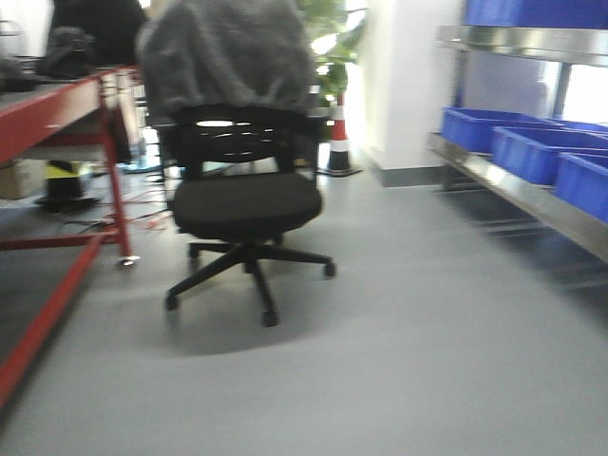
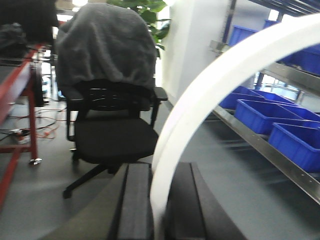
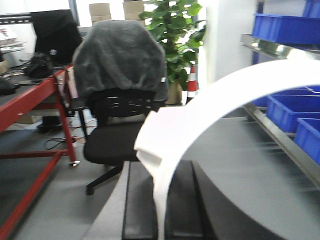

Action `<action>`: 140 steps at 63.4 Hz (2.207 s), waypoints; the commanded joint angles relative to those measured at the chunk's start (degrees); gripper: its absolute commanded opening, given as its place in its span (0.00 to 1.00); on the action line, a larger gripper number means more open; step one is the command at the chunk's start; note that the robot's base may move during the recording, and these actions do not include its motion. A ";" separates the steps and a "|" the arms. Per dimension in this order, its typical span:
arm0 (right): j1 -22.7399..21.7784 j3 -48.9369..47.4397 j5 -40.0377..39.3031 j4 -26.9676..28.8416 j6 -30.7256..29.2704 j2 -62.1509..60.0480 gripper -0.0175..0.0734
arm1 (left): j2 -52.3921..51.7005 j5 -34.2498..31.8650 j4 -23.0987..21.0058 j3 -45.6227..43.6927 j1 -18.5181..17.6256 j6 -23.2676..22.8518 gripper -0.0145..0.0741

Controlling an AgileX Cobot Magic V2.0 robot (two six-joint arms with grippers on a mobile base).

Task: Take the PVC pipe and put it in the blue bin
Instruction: 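Drive the base to the shelf of blue bins holding the pipe, then carry the held pipe over an empty blue bin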

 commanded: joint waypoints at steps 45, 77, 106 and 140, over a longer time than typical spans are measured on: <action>0.11 0.02 -1.78 -0.52 -0.40 -0.19 0.01 | -0.22 -1.52 -0.41 -0.03 -0.33 -0.20 0.04; 0.11 0.02 -1.92 -0.52 -0.40 -0.19 0.01 | -0.22 -1.52 -0.41 -0.03 -0.33 -0.20 0.04; 0.11 0.02 -1.92 -0.52 -0.40 -0.19 0.01 | -0.22 -1.52 -0.41 -0.03 -0.33 -0.20 0.04; 0.11 0.02 -1.92 -0.52 -0.40 -0.19 0.01 | -0.22 -1.52 -0.41 -0.03 -0.33 -0.20 0.04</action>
